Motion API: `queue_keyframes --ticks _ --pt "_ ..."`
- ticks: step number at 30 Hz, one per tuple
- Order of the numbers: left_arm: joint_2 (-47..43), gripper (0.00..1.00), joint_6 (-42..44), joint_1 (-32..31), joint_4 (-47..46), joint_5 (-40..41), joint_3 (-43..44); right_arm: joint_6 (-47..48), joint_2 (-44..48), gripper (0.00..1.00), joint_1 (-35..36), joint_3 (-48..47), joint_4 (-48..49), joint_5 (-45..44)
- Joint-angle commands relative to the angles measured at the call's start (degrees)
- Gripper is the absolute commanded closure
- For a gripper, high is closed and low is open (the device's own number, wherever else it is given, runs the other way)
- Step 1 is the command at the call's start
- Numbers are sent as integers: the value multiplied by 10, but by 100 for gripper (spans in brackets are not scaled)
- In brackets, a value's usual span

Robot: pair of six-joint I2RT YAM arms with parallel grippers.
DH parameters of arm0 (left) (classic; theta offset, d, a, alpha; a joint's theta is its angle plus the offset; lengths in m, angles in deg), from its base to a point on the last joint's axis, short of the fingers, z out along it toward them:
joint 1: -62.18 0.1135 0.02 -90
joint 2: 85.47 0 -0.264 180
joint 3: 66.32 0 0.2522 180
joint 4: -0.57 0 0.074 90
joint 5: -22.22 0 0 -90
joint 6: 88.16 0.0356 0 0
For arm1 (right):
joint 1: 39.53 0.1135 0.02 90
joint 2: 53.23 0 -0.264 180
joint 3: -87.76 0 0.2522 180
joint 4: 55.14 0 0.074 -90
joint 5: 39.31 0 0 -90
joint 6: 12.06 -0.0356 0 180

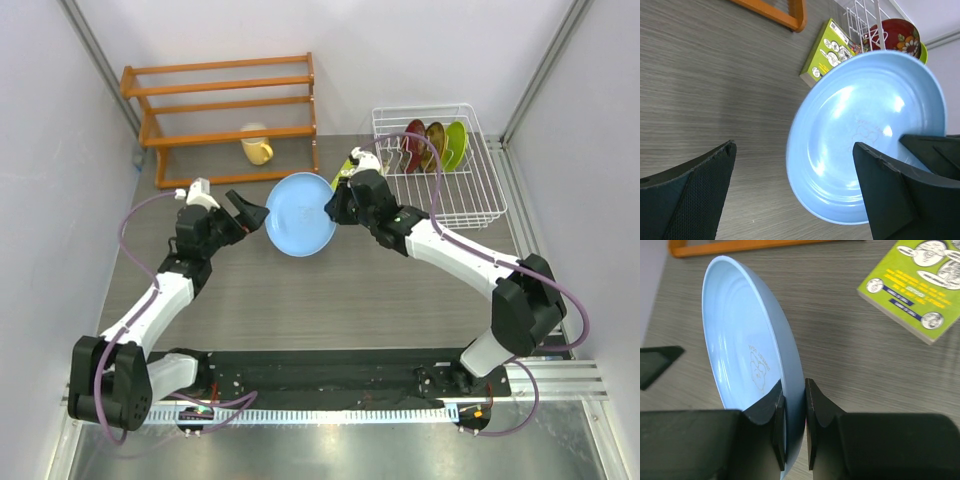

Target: Unload the plates from the dish rack

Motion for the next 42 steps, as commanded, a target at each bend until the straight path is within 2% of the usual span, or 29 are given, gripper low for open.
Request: queue_keyframes --ticks 1,6,9,10,12,13,14,15,17,18,19,21,22,24,25,28,35,42 --pt "-10 3 -30 3 -91 -19 -22 -49 34 91 2 8 102 44" --pt "-7 12 -44 3 -129 -19 -39 -86 37 91 2 28 138 74" --pt "-2 32 -52 3 -151 -20 -47 -109 35 91 1 40 160 98" --pt "-2 45 -55 3 -155 -20 -50 -116 35 91 2 45 167 105" --pt "1 56 -56 4 -165 -19 -53 -135 34 91 2 49 183 119" --pt "1 68 -55 3 -165 -19 -53 -139 35 91 2 54 189 124" --pt "3 74 -55 4 -166 -19 -55 -144 35 91 2 55 198 126" --pt "4 84 -56 4 -167 -20 -56 -146 35 91 1 55 199 129" --pt "6 92 -55 4 -166 -20 -57 -152 34 91 1 53 203 133" --pt "6 100 -53 4 -165 -20 -57 -152 33 89 1 52 202 137" --pt "7 100 -51 4 -159 -17 -56 -149 32 77 0 48 201 137" --pt "5 100 -42 4 -144 -9 -52 -138 32 58 -3 35 176 132" --pt "1 100 -37 5 -127 0 -48 -126 33 43 -6 33 165 121" --pt "-4 100 -26 5 -103 16 -44 -110 43 28 -13 25 121 96" --pt "-7 100 -15 8 -73 23 -36 -97 48 22 -21 21 102 54" --pt "-9 100 7 18 -23 48 -25 -42 75 15 -36 5 28 -36" --pt "29 100 50 25 85 102 -12 113 69 11 -85 -91 -108 -201" --pt "63 100 75 24 130 161 -14 165 -1 11 -168 -191 -129 -227"
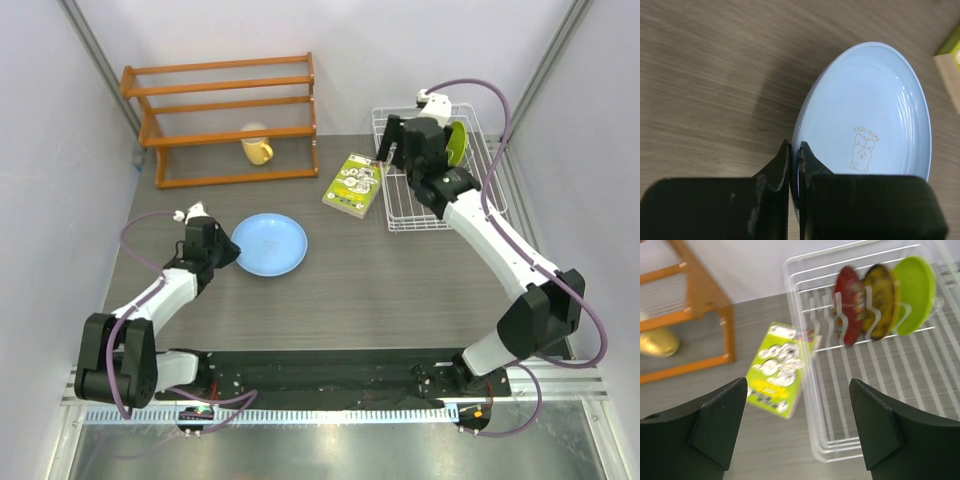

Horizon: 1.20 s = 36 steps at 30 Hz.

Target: Unload the plates from the dish rack

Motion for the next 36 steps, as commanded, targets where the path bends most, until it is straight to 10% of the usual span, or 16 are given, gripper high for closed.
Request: queue_keyframes --ticks 1,5,14,33,36 --pt "9 100 30 3 38 50 22 61 -56 11 -46 -56 -28 -46" --pt "26 99 45 3 55 71 31 83 -116 11 -73 -93 -25 -41" --pt "49 39 53 3 83 94 52 120 -251 12 -124 -195 1 -50" --pt "-16 34 33 2 107 82 92 215 -476 36 -144 -420 -2 -55" --pt "-10 34 31 2 105 74 100 216 -481 72 -149 -414 -2 -58"
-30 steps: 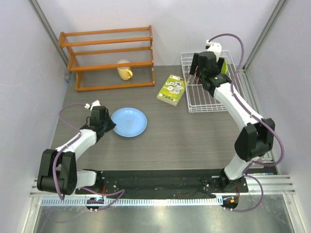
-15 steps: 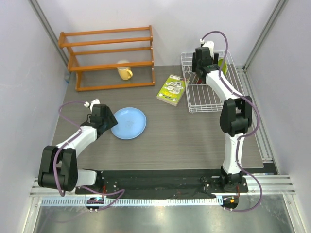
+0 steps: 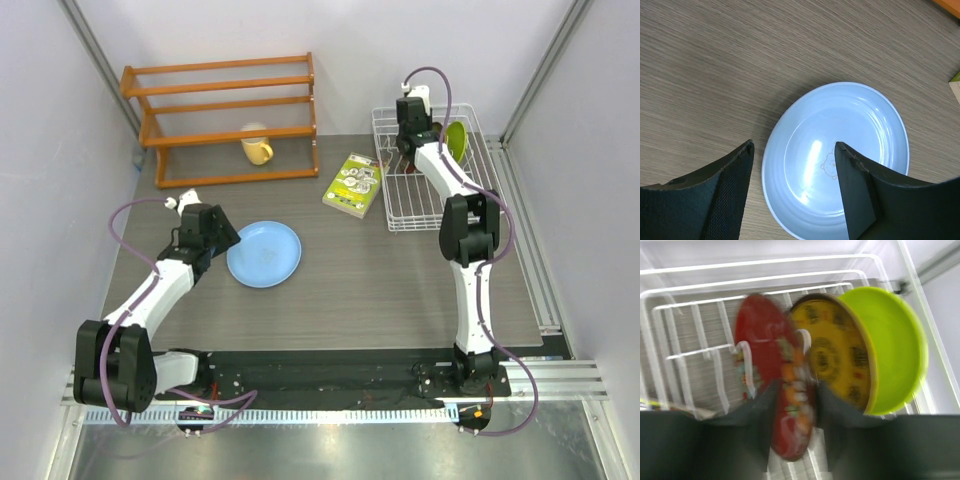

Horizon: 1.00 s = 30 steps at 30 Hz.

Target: Unload the plates from the dish rack

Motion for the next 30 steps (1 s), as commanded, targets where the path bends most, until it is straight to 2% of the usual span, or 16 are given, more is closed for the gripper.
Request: queue_keyframes --ticks 1,3,6,10,11,14,17,24,27,29,30 --pt "0 34 -9 2 -1 -13 25 7 2 72 -8 -20 12 -2" --pt "1 34 -10 3 0 -14 27 11 3 83 -9 -17 13 -2" --pt "-1 34 -11 2 -3 -16 27 15 9 95 -8 -12 12 5" --pt "-3 34 -12 2 -8 -20 24 19 19 95 -9 -11 11 14" --pt "-4 34 -12 2 -9 -20 22 15 20 92 -9 -7 11 16" --pt "-3 34 -11 2 -9 -21 20 13 15 73 -10 -3 11 10" --pt "-6 34 -10 2 -7 -20 20 6 3 66 -16 0 12 14" --pt "-7 34 -7 3 -10 -14 19 -5 -11 69 -24 3 13 52" --pt "-1 34 -6 2 -11 -14 19 -10 -7 82 -27 9 13 76" --pt "2 34 -6 3 -12 -16 21 -13 -5 99 -29 12 13 86" --pt "4 34 -6 3 -12 -15 21 -14 -4 99 -28 12 13 85"
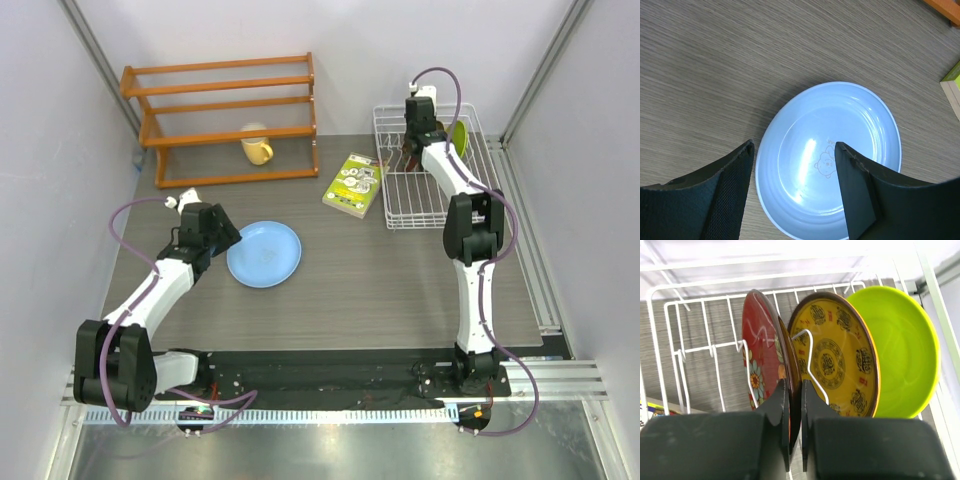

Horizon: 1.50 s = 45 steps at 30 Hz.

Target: Unload the plates from the dish rack

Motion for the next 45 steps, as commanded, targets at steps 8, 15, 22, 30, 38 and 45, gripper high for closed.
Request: queue_keyframes --ticks 8,15,22,30,38,45 --pt "6 34 -1 2 -15 -7 26 24 78 99 18 24 23 -54" --pt "7 28 -3 2 -7 -13 45 153 176 99 72 96 165 -228" --pt "0 14 6 2 -5 -29 63 233 253 99 111 179 259 -323" --pt "7 0 -7 2 -8 -85 95 36 413 99 180 270 96 -234" --pt "-15 0 -27 2 -70 -207 72 -131 549 99 222 382 17 -50" --pt "-29 0 -51 2 -145 -246 20 -214 590 99 248 469 40 49"
